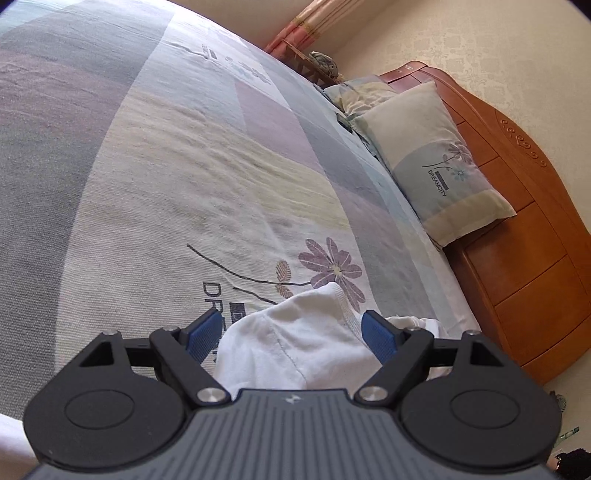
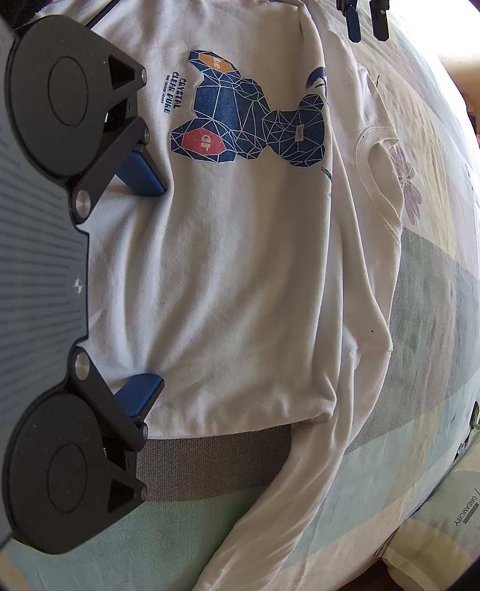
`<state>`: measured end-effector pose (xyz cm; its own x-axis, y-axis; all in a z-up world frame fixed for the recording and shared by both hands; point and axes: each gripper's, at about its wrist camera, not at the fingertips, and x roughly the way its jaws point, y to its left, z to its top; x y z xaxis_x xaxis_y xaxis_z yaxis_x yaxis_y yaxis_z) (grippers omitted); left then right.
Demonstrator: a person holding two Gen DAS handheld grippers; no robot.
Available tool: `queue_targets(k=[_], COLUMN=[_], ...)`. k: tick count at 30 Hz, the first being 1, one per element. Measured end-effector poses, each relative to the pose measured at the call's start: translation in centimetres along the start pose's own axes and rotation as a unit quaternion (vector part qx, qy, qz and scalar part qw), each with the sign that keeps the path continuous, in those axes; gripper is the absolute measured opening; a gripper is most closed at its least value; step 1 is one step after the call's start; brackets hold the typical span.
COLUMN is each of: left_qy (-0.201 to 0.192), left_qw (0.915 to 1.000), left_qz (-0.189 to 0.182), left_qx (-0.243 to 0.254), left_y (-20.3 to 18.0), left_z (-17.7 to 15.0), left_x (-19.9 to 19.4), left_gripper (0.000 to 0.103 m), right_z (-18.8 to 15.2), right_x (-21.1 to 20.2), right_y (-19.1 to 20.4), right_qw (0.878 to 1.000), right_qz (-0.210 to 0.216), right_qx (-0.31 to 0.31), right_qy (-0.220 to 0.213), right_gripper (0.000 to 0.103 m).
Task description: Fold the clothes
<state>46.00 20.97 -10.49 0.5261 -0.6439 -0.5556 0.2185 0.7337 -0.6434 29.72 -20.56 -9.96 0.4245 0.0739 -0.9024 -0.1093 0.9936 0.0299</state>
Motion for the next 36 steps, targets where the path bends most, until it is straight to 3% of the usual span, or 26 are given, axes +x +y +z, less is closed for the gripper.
queue_targets(k=[6, 10, 12, 16, 20, 24, 28, 31, 34, 36], left_qy=[0.011, 0.042, 0.077, 0.134, 0.196, 0.212, 0.214, 0.237, 0.278, 0.281], left_qw=[0.9982, 0.9974, 0.9957, 0.9885, 0.9733, 0.9657, 0.9642, 0.9597, 0.9478, 0.9455], left_qz=[0.002, -0.008, -0.026, -0.068, -0.118, -0.149, -0.156, -0.149, -0.150, -0.159], left_qx=[0.058, 0.058, 0.044, 0.016, -0.016, -0.016, 0.005, 0.028, 0.045, 0.043], left_y=[-2.2, -1.4, -0.1, 2.4, 3.6, 3.9, 2.7, 1.5, 1.4, 2.2], left_z=[0.9, 2.6, 3.3, 4.4, 5.0, 5.7, 6.6, 6.7, 6.1, 5.9], left_x=[2.8, 4.4, 4.7, 4.9, 5.6, 7.3, 9.6, 10.2, 9.3, 8.5], left_gripper=[0.082, 0.076, 0.076, 0.076, 0.079, 0.080, 0.080, 0.080, 0.080, 0.080], right_z=[0.0, -0.1, -0.1, -0.3, -0.4, -0.6, -0.5, -0.3, -0.3, -0.5], right_x=[-0.1, -0.1, -0.1, -0.1, -0.1, -0.2, -0.2, -0.1, -0.1, -0.2], right_y=[-0.1, -0.1, -0.1, -0.1, -0.2, -0.2, -0.2, -0.1, -0.1, -0.1], right_qw=[1.000, 1.000, 1.000, 1.000, 1.000, 1.000, 1.000, 1.000, 1.000, 1.000], right_qz=[0.001, 0.001, 0.001, 0.004, 0.006, 0.008, 0.007, 0.005, 0.004, 0.003], right_qx=[0.000, -0.001, -0.002, -0.003, -0.006, -0.007, -0.007, -0.006, -0.004, -0.001], right_qy=[0.001, -0.001, -0.002, -0.012, -0.016, -0.021, -0.020, -0.015, -0.013, -0.018], right_gripper=[0.103, 0.103, 0.103, 0.103, 0.103, 0.103, 0.103, 0.103, 0.103, 0.103])
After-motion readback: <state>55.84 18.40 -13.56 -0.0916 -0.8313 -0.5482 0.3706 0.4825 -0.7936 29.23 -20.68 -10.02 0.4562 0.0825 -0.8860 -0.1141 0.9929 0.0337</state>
